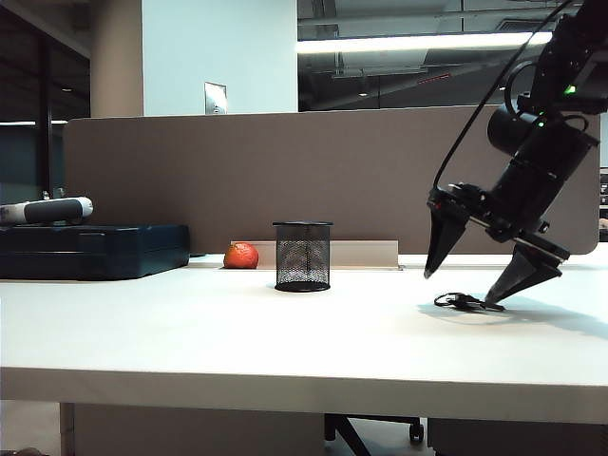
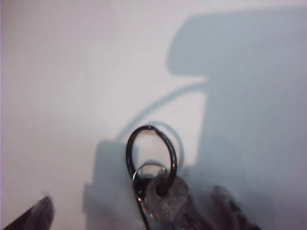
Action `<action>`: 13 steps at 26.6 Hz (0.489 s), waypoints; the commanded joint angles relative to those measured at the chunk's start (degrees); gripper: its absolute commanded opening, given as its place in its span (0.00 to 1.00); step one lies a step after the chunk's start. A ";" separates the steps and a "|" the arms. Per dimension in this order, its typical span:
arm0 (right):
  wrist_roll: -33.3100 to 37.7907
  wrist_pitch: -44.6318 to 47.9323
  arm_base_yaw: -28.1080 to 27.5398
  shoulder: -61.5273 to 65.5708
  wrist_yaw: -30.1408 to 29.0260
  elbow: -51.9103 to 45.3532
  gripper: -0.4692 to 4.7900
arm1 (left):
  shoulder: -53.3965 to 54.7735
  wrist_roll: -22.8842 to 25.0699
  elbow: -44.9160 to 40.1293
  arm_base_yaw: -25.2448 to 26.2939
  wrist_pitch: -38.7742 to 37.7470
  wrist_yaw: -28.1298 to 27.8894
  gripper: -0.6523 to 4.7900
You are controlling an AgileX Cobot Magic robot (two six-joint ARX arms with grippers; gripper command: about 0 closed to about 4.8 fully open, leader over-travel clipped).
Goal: Pick up a bunch of keys from the table, then put them into the black basket.
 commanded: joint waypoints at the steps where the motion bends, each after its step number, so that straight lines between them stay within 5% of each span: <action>1: 0.07 1.77 0.09 0.57 0.92 0.26 1.00 | 0.09 0.02 0.22 0.00 0.44 0.24 0.11; 8: 0.09 2.78 0.09 1.36 2.75 0.26 0.88 | 0.09 0.04 0.22 0.02 0.48 0.22 0.11; 13: 0.09 2.36 0.46 2.54 3.06 0.24 0.64 | 0.09 0.04 0.22 0.02 0.50 0.09 0.11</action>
